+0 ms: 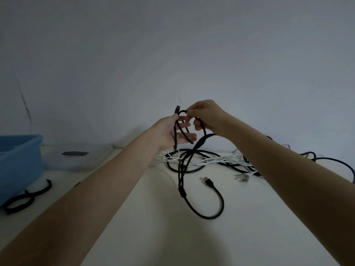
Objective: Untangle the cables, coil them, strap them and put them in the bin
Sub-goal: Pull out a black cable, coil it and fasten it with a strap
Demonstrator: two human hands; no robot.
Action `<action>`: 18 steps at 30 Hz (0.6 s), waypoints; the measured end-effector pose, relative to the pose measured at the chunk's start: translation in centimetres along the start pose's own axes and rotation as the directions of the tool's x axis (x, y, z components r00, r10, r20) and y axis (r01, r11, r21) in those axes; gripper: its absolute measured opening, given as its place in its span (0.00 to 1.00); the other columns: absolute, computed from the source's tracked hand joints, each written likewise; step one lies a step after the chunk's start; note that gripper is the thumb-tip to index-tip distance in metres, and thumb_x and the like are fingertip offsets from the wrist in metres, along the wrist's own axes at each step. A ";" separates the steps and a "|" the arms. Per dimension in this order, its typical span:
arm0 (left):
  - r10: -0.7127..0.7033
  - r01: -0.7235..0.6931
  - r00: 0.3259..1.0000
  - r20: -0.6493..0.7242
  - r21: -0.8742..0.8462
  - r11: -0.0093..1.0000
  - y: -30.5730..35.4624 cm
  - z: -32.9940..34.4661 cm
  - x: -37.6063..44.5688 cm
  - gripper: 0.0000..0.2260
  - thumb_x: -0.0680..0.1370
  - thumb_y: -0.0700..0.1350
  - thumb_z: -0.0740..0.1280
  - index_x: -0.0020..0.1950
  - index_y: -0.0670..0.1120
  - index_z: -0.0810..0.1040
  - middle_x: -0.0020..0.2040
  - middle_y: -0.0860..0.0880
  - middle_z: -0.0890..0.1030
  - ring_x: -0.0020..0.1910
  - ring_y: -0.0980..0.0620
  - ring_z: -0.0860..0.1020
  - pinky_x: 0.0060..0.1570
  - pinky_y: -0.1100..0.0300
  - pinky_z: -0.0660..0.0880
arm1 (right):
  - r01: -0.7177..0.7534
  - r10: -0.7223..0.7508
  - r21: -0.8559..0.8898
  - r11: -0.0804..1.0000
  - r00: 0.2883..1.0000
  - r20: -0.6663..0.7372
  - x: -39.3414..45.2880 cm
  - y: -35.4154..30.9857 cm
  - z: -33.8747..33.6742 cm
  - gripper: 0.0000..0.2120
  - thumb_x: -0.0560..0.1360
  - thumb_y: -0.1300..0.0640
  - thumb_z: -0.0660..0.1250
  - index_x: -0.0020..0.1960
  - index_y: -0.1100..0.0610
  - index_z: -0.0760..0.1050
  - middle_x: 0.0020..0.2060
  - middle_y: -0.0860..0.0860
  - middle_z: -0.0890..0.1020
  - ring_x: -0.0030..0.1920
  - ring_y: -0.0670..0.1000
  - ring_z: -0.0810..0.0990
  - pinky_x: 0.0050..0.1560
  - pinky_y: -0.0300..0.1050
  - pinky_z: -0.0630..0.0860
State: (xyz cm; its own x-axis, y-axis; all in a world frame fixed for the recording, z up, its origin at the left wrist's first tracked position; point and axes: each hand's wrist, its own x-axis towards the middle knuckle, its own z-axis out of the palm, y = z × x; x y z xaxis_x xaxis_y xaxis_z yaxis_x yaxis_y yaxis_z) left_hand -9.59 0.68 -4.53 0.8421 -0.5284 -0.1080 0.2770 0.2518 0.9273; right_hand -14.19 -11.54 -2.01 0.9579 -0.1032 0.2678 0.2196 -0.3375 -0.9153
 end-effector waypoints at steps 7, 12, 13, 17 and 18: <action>0.053 -0.053 0.999 -0.007 0.051 0.997 0.2 0.9 -0.5 0.19 0.83 0.53 0.52 0.64 0.40 0.68 0.41 0.45 0.74 0.24 0.45 0.79 0.32 0.49 0.80 | 0.001 -0.016 0.099 0.995 0.989 0.149 -1.7 0.9 -0.2 0.08 0.79 0.60 0.61 0.57 0.58 0.75 0.30 0.54 0.74 0.26 0.48 0.70 0.27 0.40 0.71; 0.107 -0.108 0.992 -0.064 -0.013 0.994 1.3 1.0 0.3 0.20 0.82 0.57 0.55 0.65 0.45 0.71 0.40 0.46 0.82 0.32 0.48 0.83 0.26 0.61 0.76 | -0.062 -0.022 0.189 0.980 0.910 0.414 -2.6 1.8 -0.1 0.28 0.76 0.71 0.59 0.69 0.47 0.65 0.41 0.55 0.79 0.41 0.53 0.80 0.51 0.45 0.78; 0.113 -0.115 0.993 -0.036 -0.058 0.992 1.6 1.2 0.3 0.21 0.82 0.57 0.54 0.61 0.43 0.76 0.45 0.46 0.84 0.40 0.48 0.84 0.33 0.58 0.79 | -0.024 -0.052 0.186 0.982 0.918 0.394 -2.5 2.0 -0.1 0.30 0.75 0.73 0.59 0.71 0.48 0.64 0.42 0.56 0.79 0.43 0.52 0.80 0.53 0.45 0.77; 0.242 -0.247 0.968 -0.065 -0.072 0.966 2.3 1.9 0.4 0.17 0.83 0.54 0.53 0.60 0.43 0.72 0.40 0.45 0.85 0.36 0.49 0.84 0.36 0.58 0.80 | 0.250 -0.183 -0.178 0.952 0.928 0.325 -2.2 2.8 0.0 0.39 0.74 0.72 0.64 0.76 0.47 0.52 0.58 0.55 0.73 0.55 0.49 0.75 0.53 0.39 0.75; 0.297 -0.302 0.952 -0.077 -0.066 0.951 2.5 2.0 0.3 0.13 0.83 0.52 0.53 0.63 0.46 0.67 0.37 0.46 0.85 0.35 0.48 0.84 0.33 0.59 0.79 | 0.315 -0.208 -0.327 0.891 0.923 0.323 -2.1 2.9 0.0 0.41 0.73 0.71 0.65 0.76 0.47 0.49 0.61 0.54 0.71 0.57 0.48 0.74 0.56 0.39 0.74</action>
State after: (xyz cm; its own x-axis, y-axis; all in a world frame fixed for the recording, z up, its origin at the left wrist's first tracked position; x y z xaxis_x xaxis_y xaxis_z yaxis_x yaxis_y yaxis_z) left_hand -9.60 -0.46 -1.53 0.9193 -0.3660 0.1447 0.0398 0.4522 0.8910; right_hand -15.56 -12.33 -5.23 0.8984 0.2771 0.3408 0.4372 -0.6393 -0.6326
